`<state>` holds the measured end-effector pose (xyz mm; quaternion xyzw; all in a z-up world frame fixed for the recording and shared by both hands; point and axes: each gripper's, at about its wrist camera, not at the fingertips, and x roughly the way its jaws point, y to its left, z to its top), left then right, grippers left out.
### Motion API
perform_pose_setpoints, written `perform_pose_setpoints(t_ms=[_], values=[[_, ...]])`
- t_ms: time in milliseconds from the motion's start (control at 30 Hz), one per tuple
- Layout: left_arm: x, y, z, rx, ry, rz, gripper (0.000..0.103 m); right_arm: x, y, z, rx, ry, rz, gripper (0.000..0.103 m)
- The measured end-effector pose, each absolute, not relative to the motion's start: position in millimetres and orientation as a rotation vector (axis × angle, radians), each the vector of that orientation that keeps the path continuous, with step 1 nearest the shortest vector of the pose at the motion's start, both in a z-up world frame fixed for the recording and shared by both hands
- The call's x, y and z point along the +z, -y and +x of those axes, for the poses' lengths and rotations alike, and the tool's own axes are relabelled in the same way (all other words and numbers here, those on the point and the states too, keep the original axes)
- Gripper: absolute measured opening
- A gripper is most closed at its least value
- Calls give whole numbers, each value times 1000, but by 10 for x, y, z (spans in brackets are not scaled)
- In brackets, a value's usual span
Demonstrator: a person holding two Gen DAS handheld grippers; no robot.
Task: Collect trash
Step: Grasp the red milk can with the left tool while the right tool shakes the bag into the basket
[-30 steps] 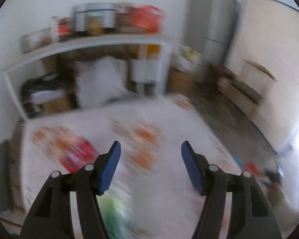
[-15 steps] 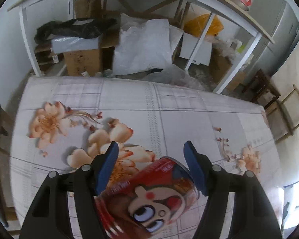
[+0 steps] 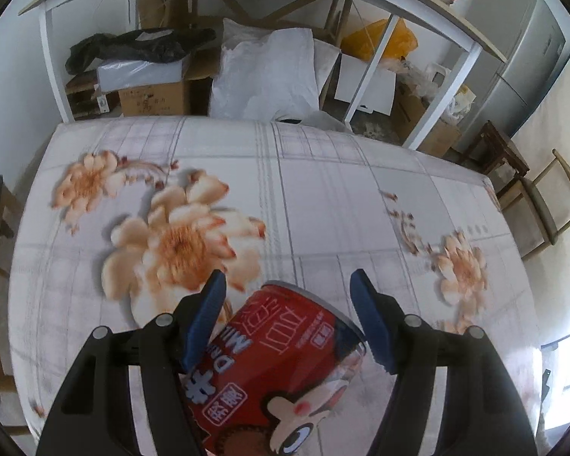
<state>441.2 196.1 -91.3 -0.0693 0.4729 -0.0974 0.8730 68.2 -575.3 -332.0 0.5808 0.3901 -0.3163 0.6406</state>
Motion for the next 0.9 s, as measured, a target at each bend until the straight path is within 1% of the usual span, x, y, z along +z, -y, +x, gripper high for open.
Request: perform_pose_setpoints(t_ms=[33, 133, 200, 333, 367, 467, 600, 767, 833, 900], values=[[-913, -1949, 4363, -207, -988, -146, 65, -3297, 5745, 666, -718, -886, 1315, 16], [-908, -1931, 4269, -205, -990, -153, 65, -3167, 5724, 690, -709, -872, 1262, 9], [-903, -1936, 4226, -199, -990, -158, 65, -3000, 5673, 749, -700, -857, 1186, 8], [-903, -1968, 4165, -188, -988, -169, 65, -2546, 5530, 908, -703, -829, 959, 7], [-901, -1970, 4164, -187, -989, -170, 65, -2470, 5515, 974, -701, -826, 911, 0], [-895, -1983, 4151, -182, -990, -173, 65, -2225, 5329, 1202, -677, -837, 719, 0], [-894, -1993, 4140, -176, -988, -181, 65, -2151, 5092, 1470, -610, -849, 590, 0], [-898, -1994, 4144, -175, -987, -182, 65, -2111, 4953, 1648, -545, -832, 498, 0], [-900, -1994, 4146, -176, -989, -182, 65, -2154, 4877, 1707, -539, -838, 443, 0], [-902, -1993, 4141, -177, -988, -182, 65, -2308, 4798, 1713, -565, -883, 353, 0]])
